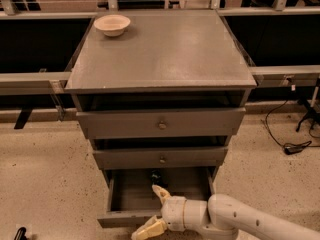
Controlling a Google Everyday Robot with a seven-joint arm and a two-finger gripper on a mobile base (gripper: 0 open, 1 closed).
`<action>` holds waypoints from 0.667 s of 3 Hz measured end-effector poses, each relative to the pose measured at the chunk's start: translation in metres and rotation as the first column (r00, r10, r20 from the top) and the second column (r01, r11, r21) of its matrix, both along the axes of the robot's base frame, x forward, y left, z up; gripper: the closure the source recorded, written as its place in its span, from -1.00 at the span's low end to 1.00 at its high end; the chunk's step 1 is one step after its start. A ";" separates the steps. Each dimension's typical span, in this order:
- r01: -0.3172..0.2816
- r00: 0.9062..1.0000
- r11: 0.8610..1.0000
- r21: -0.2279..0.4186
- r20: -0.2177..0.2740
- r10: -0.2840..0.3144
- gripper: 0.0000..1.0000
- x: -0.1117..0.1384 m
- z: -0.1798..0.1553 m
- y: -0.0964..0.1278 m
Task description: Pick green can from bottom drawer and place on counter
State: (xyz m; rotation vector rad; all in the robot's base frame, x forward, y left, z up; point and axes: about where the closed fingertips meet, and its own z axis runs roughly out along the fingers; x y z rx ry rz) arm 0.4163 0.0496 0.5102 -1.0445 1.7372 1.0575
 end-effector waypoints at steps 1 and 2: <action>0.117 0.989 0.993 -0.016 0.092 -0.115 -1.00 0.016 -0.048 -0.004; 0.281 0.956 0.960 -0.015 0.097 -0.278 -1.00 0.052 -0.104 -0.034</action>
Offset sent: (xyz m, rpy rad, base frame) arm 0.0626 -0.0491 -0.1378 0.1592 -0.0707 -0.2891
